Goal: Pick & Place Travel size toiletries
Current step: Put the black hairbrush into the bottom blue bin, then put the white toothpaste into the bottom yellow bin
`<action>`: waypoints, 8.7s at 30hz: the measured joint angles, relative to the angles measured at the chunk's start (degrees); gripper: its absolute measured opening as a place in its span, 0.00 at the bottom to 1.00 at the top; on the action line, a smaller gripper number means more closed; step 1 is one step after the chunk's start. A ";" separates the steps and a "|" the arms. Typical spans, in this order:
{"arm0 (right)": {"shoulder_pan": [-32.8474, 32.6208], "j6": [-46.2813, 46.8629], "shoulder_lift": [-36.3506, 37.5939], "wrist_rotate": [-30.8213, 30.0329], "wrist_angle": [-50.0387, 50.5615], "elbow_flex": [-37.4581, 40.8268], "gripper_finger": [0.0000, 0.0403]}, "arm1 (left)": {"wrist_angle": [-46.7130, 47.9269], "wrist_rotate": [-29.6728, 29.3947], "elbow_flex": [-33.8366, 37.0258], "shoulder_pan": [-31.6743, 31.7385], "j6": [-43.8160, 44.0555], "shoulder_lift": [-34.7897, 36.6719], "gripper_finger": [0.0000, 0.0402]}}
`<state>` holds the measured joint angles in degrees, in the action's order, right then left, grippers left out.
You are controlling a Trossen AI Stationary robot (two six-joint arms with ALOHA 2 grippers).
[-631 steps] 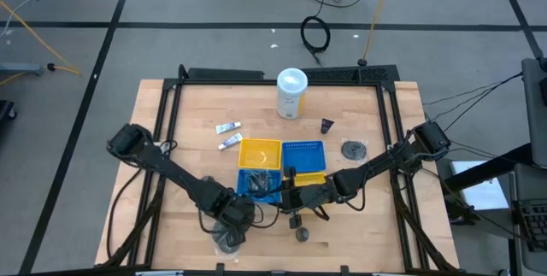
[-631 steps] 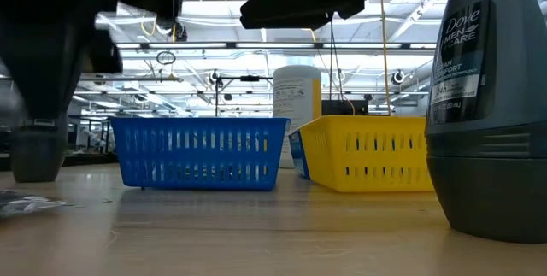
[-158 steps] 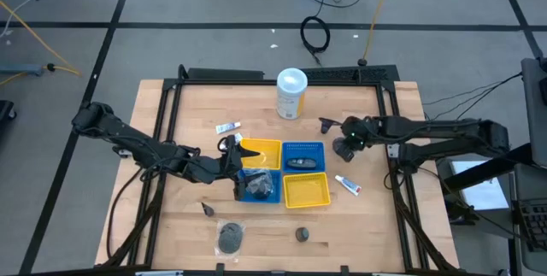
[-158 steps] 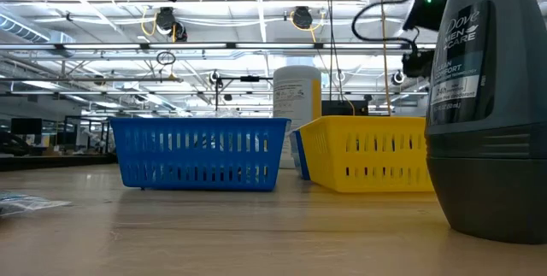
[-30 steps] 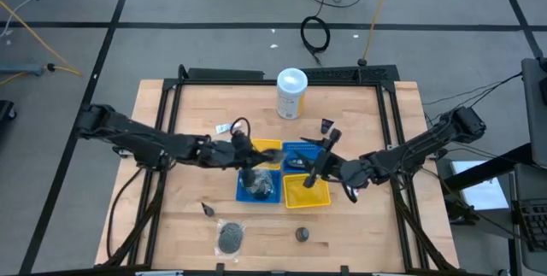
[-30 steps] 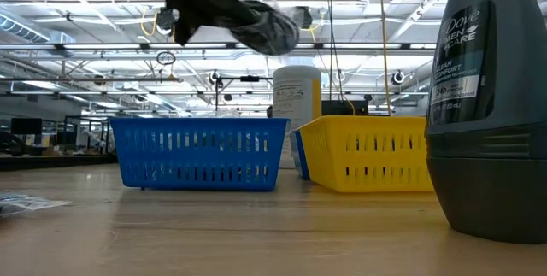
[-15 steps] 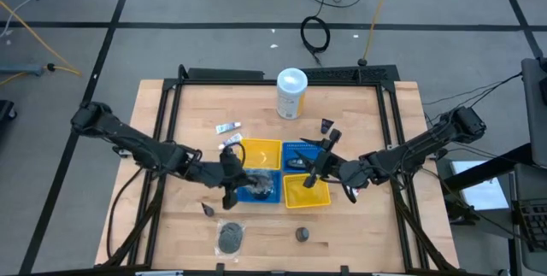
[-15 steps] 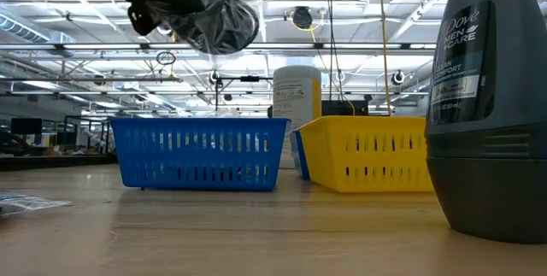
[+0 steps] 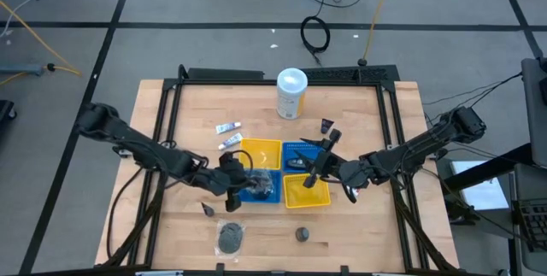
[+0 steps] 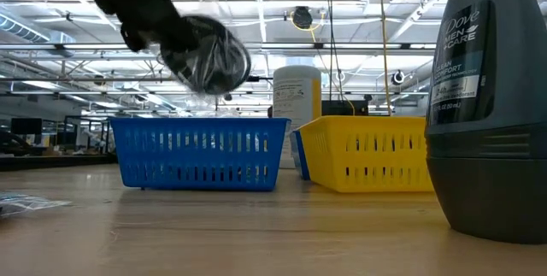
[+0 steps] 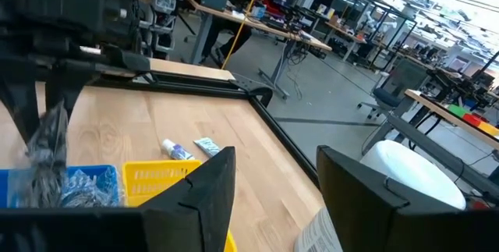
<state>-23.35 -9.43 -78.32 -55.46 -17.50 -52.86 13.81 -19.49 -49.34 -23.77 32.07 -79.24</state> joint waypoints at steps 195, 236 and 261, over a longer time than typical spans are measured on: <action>2.34 64.54 3.87 40.51 58.59 6.66 0.14 | -0.80 -2.93 0.02 6.01 -6.12 -3.46 0.20; 2.25 41.51 -6.82 39.26 22.56 1.64 0.14 | -1.52 -3.06 0.02 5.99 -6.45 -3.46 0.20; 2.25 39.58 -6.80 39.22 22.40 1.64 0.29 | -1.67 -3.09 0.02 6.01 -6.58 -3.46 0.20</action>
<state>-21.10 30.15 -85.12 -16.24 4.91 -51.22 12.14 -22.57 -49.32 -17.76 25.49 -82.70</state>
